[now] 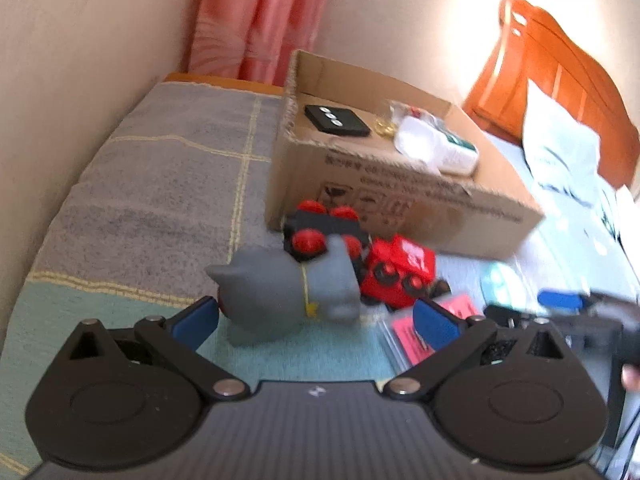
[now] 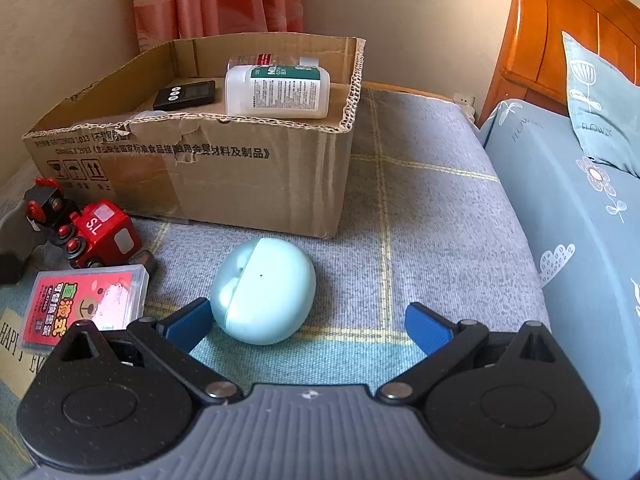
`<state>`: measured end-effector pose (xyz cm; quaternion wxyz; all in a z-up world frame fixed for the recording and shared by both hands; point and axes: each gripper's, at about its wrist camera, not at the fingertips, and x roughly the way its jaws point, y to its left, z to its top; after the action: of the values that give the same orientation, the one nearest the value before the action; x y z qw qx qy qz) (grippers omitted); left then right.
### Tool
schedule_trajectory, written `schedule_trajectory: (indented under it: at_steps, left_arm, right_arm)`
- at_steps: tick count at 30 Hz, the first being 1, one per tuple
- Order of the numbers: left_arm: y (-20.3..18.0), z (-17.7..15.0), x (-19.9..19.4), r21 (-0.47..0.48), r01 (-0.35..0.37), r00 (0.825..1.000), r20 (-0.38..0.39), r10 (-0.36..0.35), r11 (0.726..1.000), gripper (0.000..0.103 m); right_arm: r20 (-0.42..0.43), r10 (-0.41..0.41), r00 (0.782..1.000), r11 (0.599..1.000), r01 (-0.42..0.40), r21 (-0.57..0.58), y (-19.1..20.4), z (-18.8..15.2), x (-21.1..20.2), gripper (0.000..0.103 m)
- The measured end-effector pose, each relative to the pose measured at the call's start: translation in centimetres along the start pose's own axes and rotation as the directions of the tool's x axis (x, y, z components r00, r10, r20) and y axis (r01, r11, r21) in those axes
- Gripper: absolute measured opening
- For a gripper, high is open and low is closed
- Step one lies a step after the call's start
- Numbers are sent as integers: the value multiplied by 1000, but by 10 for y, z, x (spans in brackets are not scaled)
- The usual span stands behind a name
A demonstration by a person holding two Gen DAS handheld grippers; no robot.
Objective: Organize rigid objects
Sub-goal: 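Lower the right tool onto the light blue round case while the left tool approaches the grey toy cat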
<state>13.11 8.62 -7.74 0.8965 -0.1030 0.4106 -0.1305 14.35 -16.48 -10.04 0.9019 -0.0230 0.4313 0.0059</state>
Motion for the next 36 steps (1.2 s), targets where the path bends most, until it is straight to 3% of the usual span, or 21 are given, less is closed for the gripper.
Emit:
schedule_trajectory:
  at_steps: [5,8,11,16,20,22,27,33,36]
  left_arm:
    - [6,5,6,-64,4,1000,14,-4,998,99]
    - [6,5,11,-46,-34,999,5,34,998,96]
    - [4,2,8,-42,-19,1000,3,19,999,96]
    - [-13,-1,-2,99,-40,999,29,37,994,96]
    - [-25,-6,-4,254,-51,999,27,46,966,96]
    - [-25,-8,-4,286,-63,998,29,58,956,96]
    - [-15,-8,0,268,-63,998,20,60,961,91]
    - [-13,-4,8,230,-58,998,0,60,971,76]
    - [-16,-5,8,233,-65,998,-6,68,970,74]
  right_arm:
    - [8,17,1000,1000,-17,-19,-2,-3,-2,103]
    - [13,23,1000,999,-23,-26,-2,-4,-3,103]
    - [12,24,1000,999,-23,-26,-3,-4,-3,103]
    - [7,18,1000,1000,-18,-20,-2,-3,-3,103]
    - [6,17,1000,1000,-17,-20,-2,-3,-3,103]
    - [7,17,1000,1000,-17,-20,-2,-3,-3,103]
    - [7,18,1000,1000,-17,-20,-2,-3,-3,103]
    - [8,18,1000,1000,-18,-21,-1,-3,-3,103]
    - [11,20,1000,1000,-20,-24,-1,-4,-3,103]
